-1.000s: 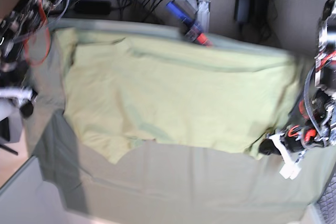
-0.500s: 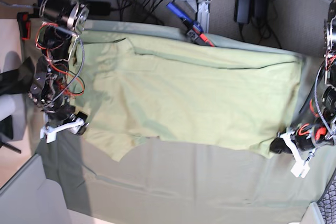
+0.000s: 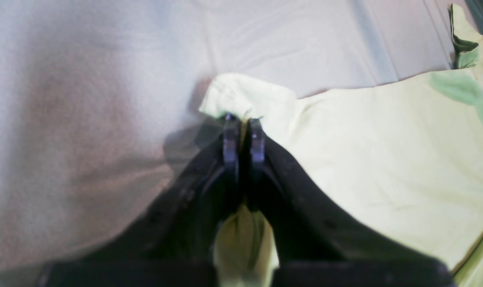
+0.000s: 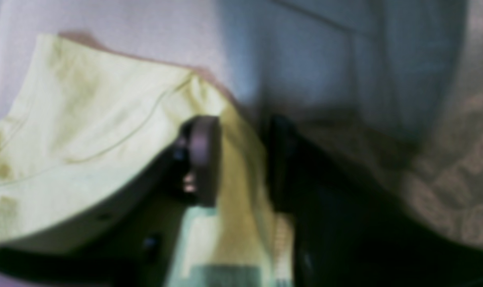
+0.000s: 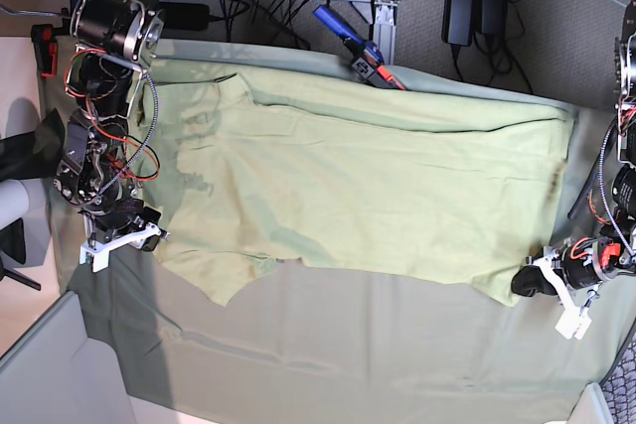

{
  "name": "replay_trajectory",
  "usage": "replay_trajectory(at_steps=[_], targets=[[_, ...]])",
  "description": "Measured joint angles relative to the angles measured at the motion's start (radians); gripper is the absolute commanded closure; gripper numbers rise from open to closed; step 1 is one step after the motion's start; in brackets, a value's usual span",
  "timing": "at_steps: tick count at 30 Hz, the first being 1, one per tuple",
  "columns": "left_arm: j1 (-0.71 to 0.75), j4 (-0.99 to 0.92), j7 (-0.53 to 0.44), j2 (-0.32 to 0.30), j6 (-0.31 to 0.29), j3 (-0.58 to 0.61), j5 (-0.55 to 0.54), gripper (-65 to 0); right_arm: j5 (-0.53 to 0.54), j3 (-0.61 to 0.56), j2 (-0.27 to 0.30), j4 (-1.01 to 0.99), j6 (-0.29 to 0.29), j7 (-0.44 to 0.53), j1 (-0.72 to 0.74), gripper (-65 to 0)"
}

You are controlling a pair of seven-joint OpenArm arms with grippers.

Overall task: Fold the T-shirt properly
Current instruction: 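Fold the held edge over toward the first fold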

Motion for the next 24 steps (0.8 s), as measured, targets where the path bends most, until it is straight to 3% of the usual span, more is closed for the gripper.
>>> replay_trajectory(at_steps=[7,13,17,24], targets=[[0.0,0.0,0.0,0.0,0.0,0.0,0.0,0.0,0.003,-0.003,0.0,0.03,0.001,-0.042,-0.004,-10.1],[0.0,0.0,0.001,-0.007,0.0,0.0,0.0,0.0,0.062,-0.006,-0.006,0.143,0.018,-0.179,-0.012,-5.9],[0.0,0.0,0.004,-0.021,0.0,0.0,0.001,0.0,0.078,-0.006,-0.005,0.203,0.022,-0.179,-0.008,0.0],[0.0,0.0,0.004,-0.02,0.0,0.0,0.0,0.0,0.079,-0.006,-0.005,0.207,0.022,-0.182,-0.017,0.0]])
